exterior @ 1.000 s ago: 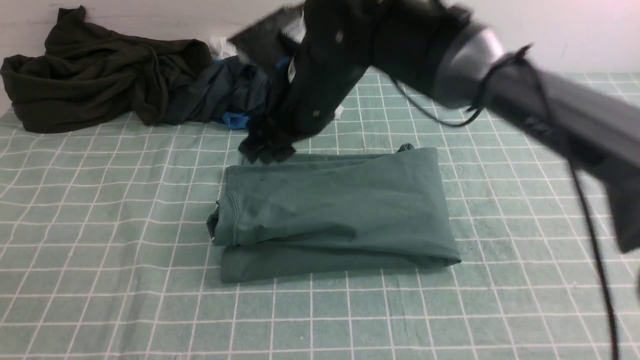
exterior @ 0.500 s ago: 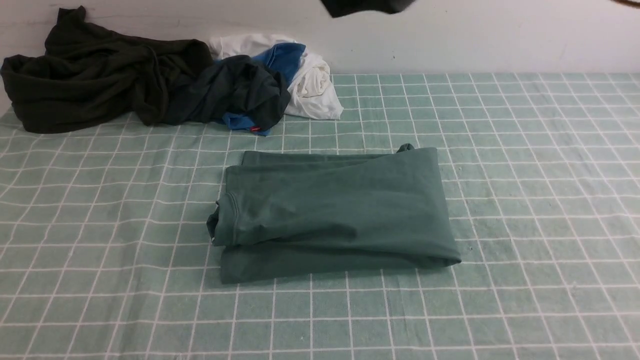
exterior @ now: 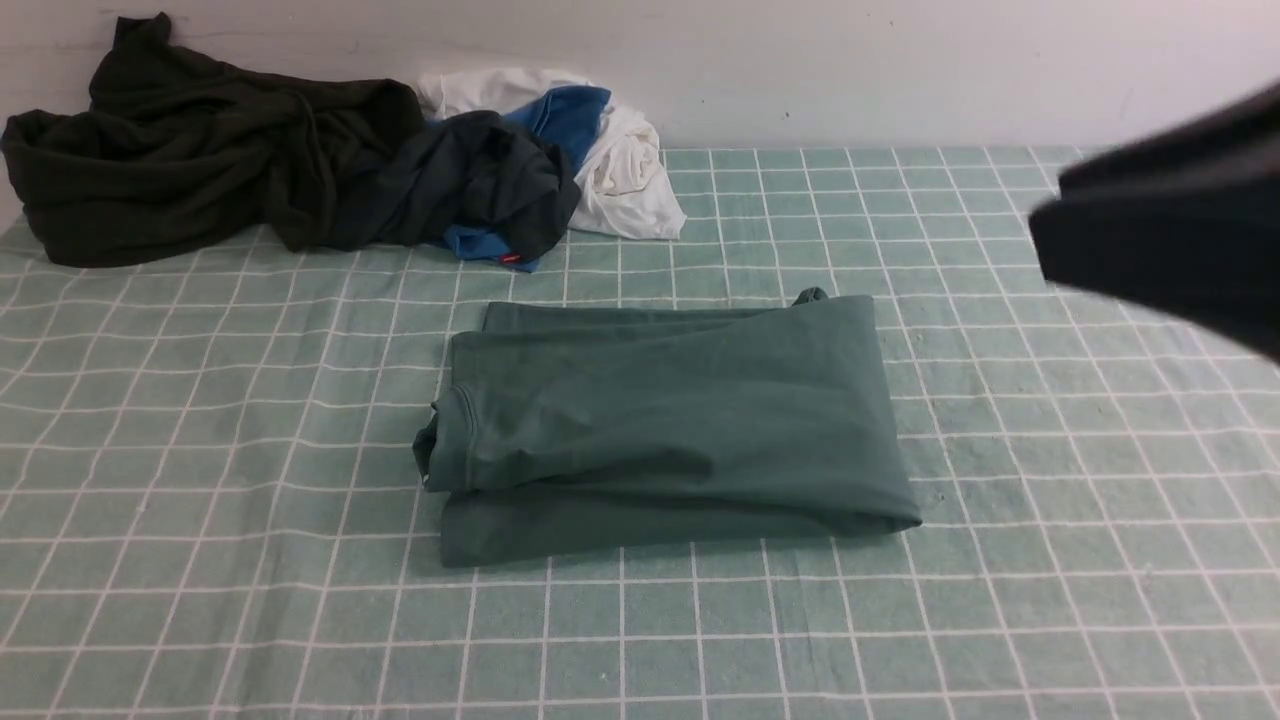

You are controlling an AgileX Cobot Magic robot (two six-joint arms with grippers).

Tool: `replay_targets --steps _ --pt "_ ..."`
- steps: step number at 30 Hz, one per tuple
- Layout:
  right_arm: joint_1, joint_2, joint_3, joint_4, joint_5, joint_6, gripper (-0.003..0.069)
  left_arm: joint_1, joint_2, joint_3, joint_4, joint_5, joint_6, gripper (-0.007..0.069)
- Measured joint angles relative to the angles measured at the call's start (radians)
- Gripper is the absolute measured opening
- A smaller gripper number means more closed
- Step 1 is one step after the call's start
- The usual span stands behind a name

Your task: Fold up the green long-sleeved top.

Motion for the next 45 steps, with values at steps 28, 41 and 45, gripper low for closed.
replay_targets --steps 28,41,45 --pt "-0.254 -0.476 0.659 -0.223 -0.515 0.253 -0.0014 0.000 0.000 0.000 0.000 0.000 0.000 -0.0003" --pt "-0.769 -0.918 1.234 -0.119 -0.756 0.282 -0.0014 0.000 0.000 0.000 0.000 0.001 0.000 -0.0003" --pt "-0.831 -0.924 1.245 -0.136 -0.707 0.288 -0.0014 0.000 0.000 0.000 0.000 0.001 0.000 -0.0003"
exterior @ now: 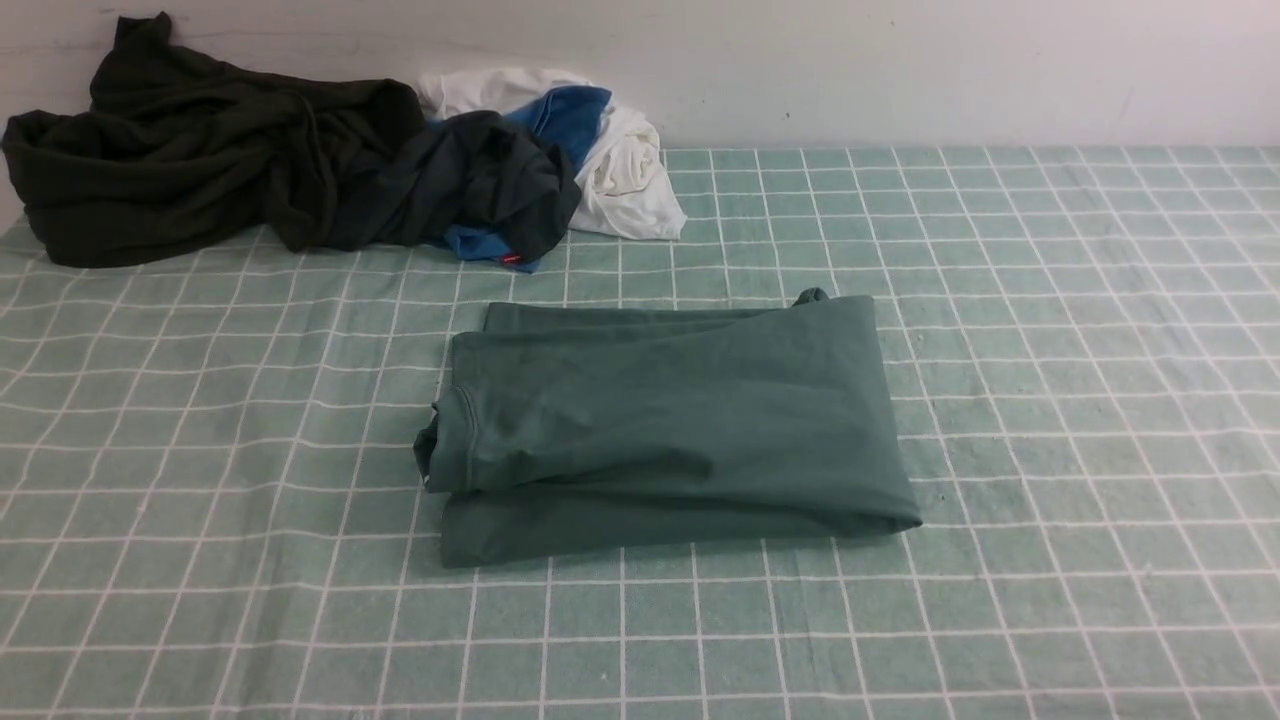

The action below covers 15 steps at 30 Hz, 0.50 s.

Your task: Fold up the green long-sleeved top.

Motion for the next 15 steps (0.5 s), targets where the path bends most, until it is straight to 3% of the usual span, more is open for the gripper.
replay_targets --steps 15 --pt "0.047 0.000 -0.001 -0.041 0.087 0.014 -0.0014 0.000 0.000 0.000 0.001 0.000 0.000 -0.0003"
